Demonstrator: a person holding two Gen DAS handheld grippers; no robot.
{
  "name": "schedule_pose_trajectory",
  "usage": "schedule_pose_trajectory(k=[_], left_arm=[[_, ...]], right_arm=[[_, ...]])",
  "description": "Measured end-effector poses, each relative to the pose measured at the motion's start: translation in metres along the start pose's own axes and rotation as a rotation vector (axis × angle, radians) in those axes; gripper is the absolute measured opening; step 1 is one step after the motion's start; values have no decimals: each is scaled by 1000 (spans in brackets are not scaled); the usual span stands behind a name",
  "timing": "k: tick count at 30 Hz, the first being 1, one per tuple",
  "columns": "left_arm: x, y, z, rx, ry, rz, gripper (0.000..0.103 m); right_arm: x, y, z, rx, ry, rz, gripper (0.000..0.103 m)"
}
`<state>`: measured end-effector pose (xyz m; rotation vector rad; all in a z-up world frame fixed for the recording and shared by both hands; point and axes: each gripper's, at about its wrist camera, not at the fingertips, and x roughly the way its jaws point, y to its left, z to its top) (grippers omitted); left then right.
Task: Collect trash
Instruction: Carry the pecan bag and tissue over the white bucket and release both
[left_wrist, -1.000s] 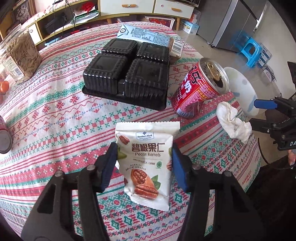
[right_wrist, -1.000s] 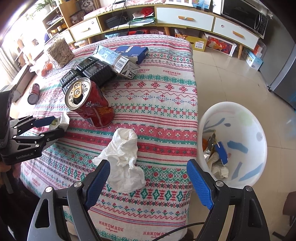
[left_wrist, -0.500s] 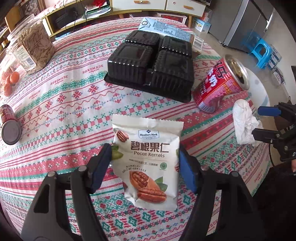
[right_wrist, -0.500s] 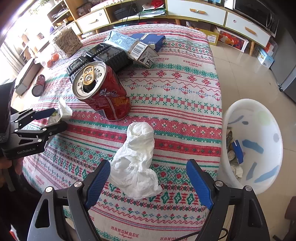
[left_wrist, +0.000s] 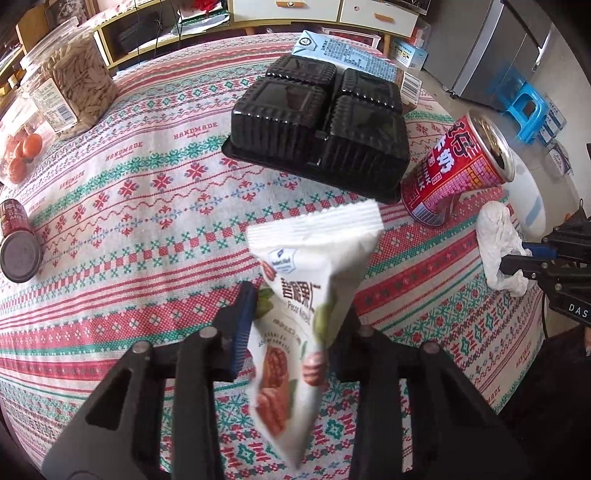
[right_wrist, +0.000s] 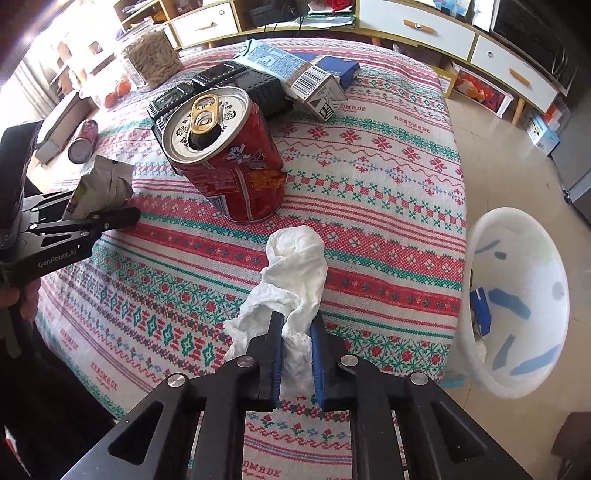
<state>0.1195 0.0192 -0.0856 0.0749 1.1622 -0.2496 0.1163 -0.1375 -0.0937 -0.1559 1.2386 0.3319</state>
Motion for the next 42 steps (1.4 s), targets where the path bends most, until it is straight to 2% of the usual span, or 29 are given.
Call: schedule_pose_trajectory(k=[3,5,19,26,32,42], left_arm=[[-3,4,-3,-19,-1,-9,21],[-5,7,-5,-36,-1,-18,10],[-39,25,-18,-101,-76,-56,7],[-54,16,-24,-97,-95,-78,7],[-74,-14,-19,-49,-123,-101,8],[-84,-82,2,63,-142,-172,8]], right_arm=[[-6,-3,-1,13,-17,0,13],[-11,-7,-2,22,-29,-1,13],[-38,-31,-4,86,-103,0,12],[-52,-49,-10,124,-140,-1,12],[-66,-67,-18,163,-173,-4,12],[-90,-117,-39,285,-227,-52,12]])
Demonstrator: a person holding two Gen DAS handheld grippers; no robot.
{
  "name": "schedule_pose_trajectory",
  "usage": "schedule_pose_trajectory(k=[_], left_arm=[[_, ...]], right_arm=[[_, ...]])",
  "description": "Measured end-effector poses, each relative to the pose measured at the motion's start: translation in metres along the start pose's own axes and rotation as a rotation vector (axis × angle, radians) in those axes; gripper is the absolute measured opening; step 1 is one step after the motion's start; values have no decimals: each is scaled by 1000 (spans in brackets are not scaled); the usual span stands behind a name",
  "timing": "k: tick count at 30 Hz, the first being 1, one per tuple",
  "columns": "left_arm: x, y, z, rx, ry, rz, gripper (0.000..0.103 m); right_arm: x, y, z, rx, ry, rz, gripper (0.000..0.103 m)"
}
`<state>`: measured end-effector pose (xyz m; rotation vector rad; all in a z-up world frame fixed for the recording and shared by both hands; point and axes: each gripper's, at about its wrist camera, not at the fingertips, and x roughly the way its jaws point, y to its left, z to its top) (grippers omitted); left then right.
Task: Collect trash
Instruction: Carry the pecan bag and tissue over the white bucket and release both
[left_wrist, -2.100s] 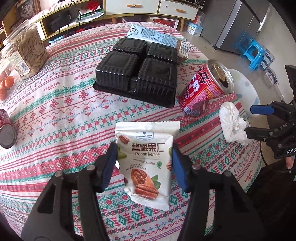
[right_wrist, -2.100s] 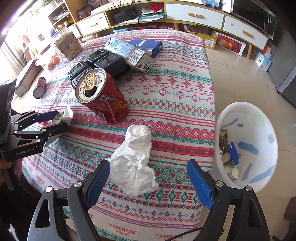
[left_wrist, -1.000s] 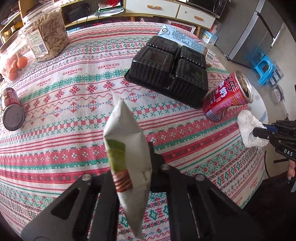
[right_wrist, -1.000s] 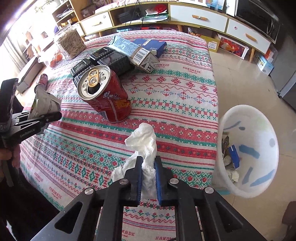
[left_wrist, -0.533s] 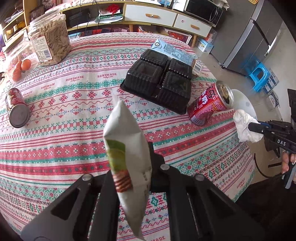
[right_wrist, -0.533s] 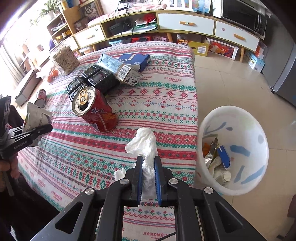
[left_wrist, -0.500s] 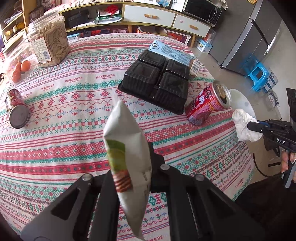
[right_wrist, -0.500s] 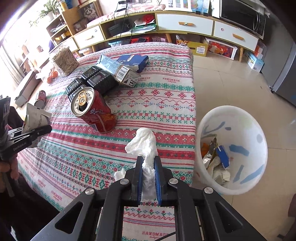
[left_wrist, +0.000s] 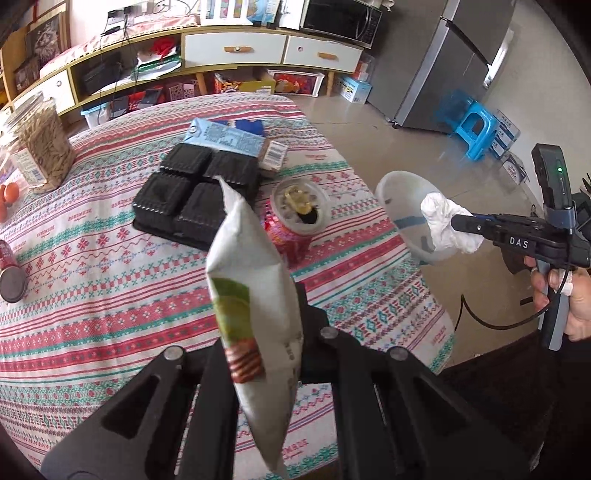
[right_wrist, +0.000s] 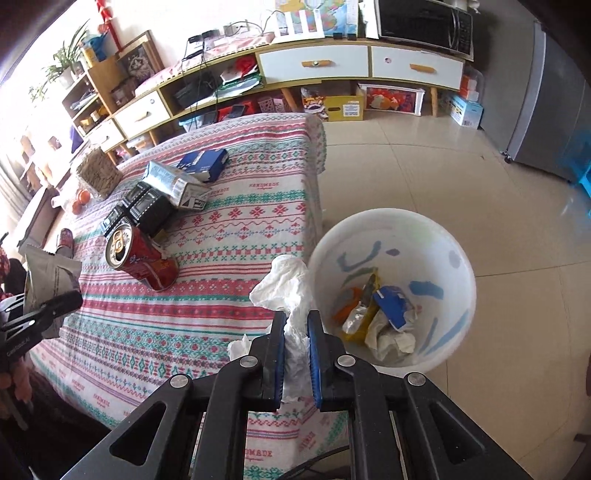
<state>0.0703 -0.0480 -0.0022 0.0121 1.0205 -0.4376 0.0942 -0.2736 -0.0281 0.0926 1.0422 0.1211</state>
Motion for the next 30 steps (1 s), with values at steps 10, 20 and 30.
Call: schedule_pose_trajectory(k=[10,20,30], left_arm=[[34,-82,32,113,15,-96,8],[93,-137,64,162,55,-148,8],[130,-173,79,203,52,-135,8]], right_arm=[[-17,-61,-19,102,-10,-58,12],[-24,-100,-37,171,1,-88,12],[-23,-123,-38,219,2,-102,12]])
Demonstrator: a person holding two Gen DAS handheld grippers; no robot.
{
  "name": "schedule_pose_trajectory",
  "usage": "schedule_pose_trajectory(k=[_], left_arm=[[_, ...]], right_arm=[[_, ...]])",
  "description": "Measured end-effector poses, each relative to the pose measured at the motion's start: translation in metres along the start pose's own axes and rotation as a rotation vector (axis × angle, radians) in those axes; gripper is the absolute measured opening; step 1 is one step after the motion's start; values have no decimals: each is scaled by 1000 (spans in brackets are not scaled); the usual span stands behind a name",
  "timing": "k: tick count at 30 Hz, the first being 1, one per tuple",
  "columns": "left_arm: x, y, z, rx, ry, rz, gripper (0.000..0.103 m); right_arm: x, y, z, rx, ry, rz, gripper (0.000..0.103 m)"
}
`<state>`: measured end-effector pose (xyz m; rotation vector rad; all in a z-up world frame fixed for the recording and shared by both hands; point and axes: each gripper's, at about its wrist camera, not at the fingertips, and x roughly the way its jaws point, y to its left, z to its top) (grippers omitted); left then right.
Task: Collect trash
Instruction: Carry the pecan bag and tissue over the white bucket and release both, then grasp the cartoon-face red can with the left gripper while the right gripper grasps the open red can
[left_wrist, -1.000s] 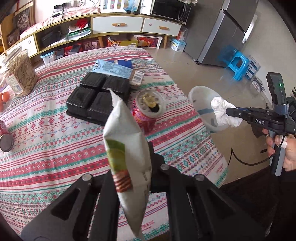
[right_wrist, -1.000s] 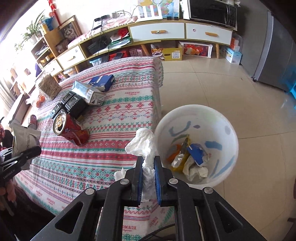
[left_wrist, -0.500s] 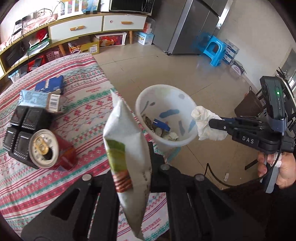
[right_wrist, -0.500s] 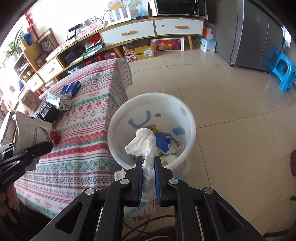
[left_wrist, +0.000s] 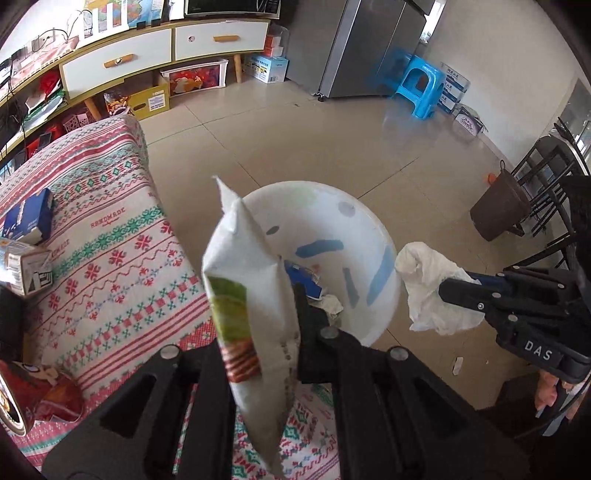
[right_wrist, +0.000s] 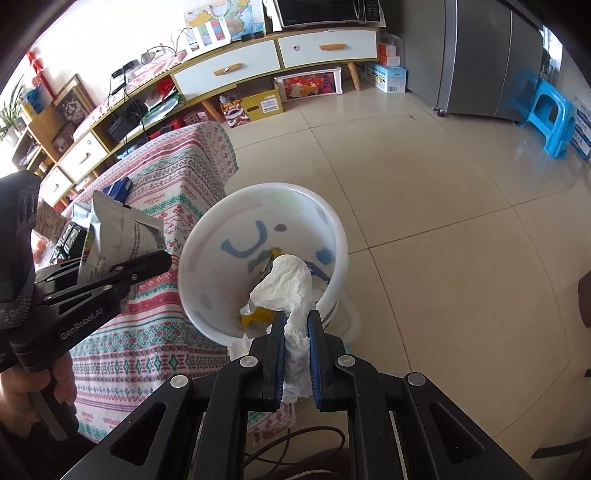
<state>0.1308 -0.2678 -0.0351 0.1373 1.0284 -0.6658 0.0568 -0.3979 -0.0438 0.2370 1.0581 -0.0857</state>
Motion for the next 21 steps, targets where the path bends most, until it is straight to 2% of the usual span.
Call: schedule_pose_trajectory(k=[3,5,8,14,21], left_arm=[[6,0,3,-1,-1,21,14],[8,2,3,-13,3,48,40],[3,8,1,-31,-8,105,63],[-16,21,-9,-73,-6,111,72],[-44,29,-24,-70,-26,116,76]], right_arm=[[1,-2,2,4,1,-4,12],[2,-2,2,8,1,-4,12],[2,-1,4,12,0,-4,12],[6,4,8,11,-1,-8,12],[15,18,20,0,7,-23,12]])
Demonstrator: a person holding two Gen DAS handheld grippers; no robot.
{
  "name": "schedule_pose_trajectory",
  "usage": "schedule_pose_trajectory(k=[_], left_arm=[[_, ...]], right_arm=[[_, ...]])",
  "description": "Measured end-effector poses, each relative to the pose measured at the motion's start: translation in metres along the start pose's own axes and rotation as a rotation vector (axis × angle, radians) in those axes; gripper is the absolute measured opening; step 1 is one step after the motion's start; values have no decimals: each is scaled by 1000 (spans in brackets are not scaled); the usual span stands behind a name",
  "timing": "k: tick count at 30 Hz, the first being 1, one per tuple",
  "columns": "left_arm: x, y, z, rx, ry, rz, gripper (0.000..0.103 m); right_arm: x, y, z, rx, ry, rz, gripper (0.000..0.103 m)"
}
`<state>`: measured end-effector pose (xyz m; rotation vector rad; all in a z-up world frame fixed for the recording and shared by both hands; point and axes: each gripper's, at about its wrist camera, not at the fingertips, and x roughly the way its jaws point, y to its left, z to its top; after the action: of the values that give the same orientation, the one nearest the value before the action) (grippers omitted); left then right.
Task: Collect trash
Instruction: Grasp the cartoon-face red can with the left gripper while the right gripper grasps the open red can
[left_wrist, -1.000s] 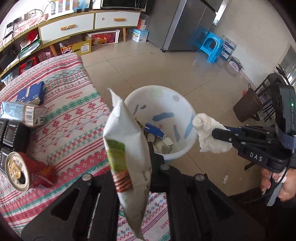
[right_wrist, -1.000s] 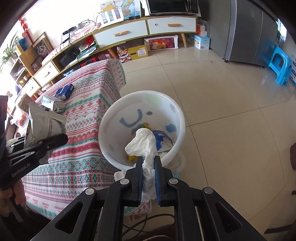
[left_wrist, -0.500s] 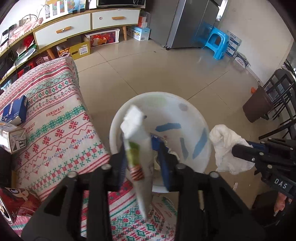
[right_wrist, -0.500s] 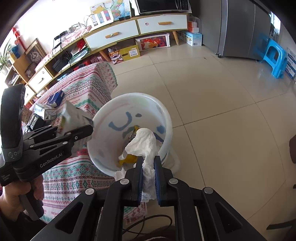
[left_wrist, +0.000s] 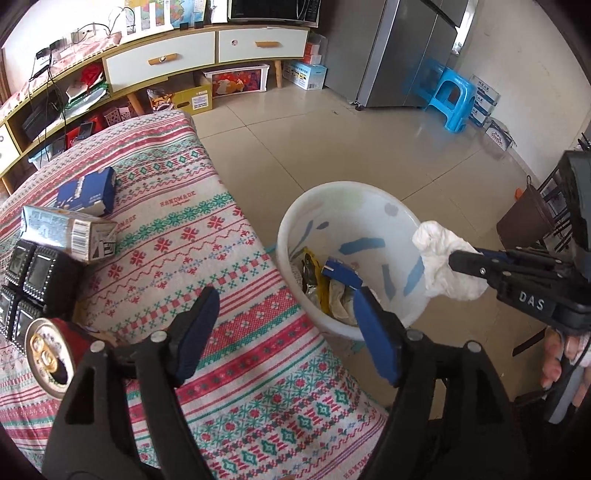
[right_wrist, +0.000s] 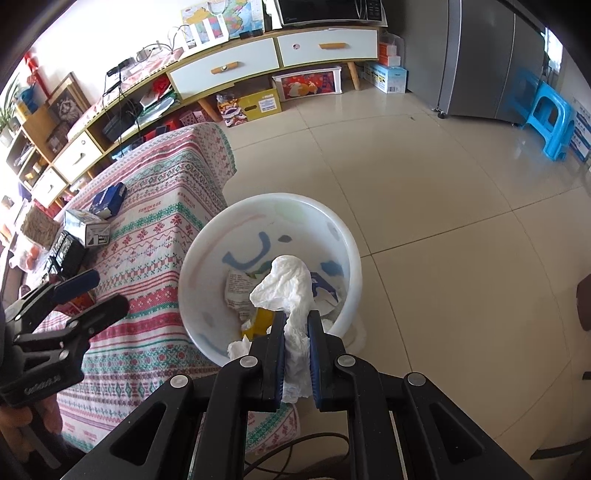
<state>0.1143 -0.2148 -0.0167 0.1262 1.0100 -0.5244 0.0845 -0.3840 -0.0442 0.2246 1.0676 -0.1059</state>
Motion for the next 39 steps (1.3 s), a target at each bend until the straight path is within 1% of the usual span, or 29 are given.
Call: schedule_pose_trajectory(k=[4,8,10,11,13,15,17,24,27,32,39], left_arm=[[-17,12,-5,-16,-11,-2,78],[-32,27,-11,-21,-20,15,80],[-40,36,-13,-28,-28,17,81],[-43,39,-16,-34,-31,19,81],[-50,46,-20,-46,-36,21,81],[-56,53,-24,-54,-38,27,82],[-61,61,-27,-59,-38,35,82],[-75,91,-42,-81,-30,70,83],[-82,106,-50,-97,-23,97,83],[-97,133,-59,-118,-23,147,84],[-112,180,-68,-188,-24,210,85]], right_arm=[[6,9,10,6,-2,-17,12],[15,15,19,22,2,-38,12],[19,18,21,30,4,-51,12],[21,19,22,38,6,-59,14],[24,22,23,50,18,-68,25],[25,26,23,59,18,-70,55],[23,31,23,56,7,-65,61],[18,50,20,21,-2,-53,69],[18,60,20,-2,-1,-52,73],[16,82,20,-53,-5,-50,76],[16,121,22,-116,-9,-22,78]])
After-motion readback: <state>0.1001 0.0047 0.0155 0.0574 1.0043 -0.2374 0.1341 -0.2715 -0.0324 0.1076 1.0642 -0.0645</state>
